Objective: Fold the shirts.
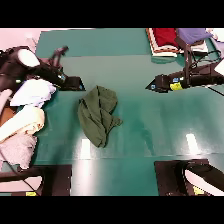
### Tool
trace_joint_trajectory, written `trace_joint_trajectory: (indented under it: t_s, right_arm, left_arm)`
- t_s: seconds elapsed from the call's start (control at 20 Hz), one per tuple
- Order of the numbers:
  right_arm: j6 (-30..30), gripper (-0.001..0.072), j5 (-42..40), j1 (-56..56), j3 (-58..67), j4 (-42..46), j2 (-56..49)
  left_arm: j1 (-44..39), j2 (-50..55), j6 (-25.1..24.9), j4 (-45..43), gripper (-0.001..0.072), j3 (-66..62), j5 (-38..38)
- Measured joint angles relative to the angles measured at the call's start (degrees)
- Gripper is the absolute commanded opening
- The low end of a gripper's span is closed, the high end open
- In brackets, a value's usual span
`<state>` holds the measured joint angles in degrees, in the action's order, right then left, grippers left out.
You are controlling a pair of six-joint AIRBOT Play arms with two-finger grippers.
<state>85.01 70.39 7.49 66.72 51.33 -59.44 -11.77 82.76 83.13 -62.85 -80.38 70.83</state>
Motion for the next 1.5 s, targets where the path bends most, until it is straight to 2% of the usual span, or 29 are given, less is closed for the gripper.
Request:
trace_joint_trajectory:
  t_s: [0.25,0.3,0.35,0.4,0.65,0.85,1.05,1.25,1.3,1.35,1.5]
  right_arm:
    - [0.0,0.0021,-0.3,0.0,0.0,-1.6,0.0]
    - [0.0,0.0021,-0.3,0.0,0.0,-1.8,0.0]
    - [0.0,0.0021,-0.3,0.0,0.0,-1.9,0.0]
    - [0.0,0.0021,-0.4,0.0,0.0,-2.0,0.0]
    - [0.0,0.0021,-0.6,-0.8,1.2,-2.2,2.2]
    - [0.0,0.002,-1.4,-3.2,7.8,-2.3,5.5]
    - [0.0,0.0021,-2.2,-6.0,16.0,-2.1,7.6]
    - [0.0,0.0021,-2.6,-8.9,21.9,-1.9,8.5]
    - [0.0,0.0021,-2.6,-9.4,22.7,-1.9,8.6]
    - [0.0,0.002,-2.5,-9.7,23.4,-1.9,8.7]
    - [0.0,0.0021,-1.8,-10.3,24.4,-1.8,8.7]
  left_arm:
    - [-1.4,7.2,0.6,1.9,0.0636,0.0,-1.6]
    - [-2.3,7.9,0.6,2.0,0.0532,0.0,-2.6]
    - [-3.4,8.5,0.6,2.1,0.0174,0.0,-3.8]
    - [-4.4,9.0,0.2,2.1,0.0023,-0.1,-4.8]
    - [-5.7,6.6,-1.4,0.7,0.0024,-5.4,-5.5]
    - [-5.3,-1.8,-4.3,-3.3,0.0025,-18.9,-5.8]
    - [-7.0,-8.6,-12.6,1.8,0.0025,-30.7,-5.3]
    - [-14.3,-9.0,-18.9,5.3,0.0031,-31.7,-2.5]
    - [-16.7,-8.3,-19.7,5.5,0.03,-30.4,-2.0]
    - [-18.8,-7.3,-20.3,5.6,0.0608,-28.9,-1.8]
    - [-22.6,-3.7,-20.7,5.5,0.0597,-23.8,-1.6]
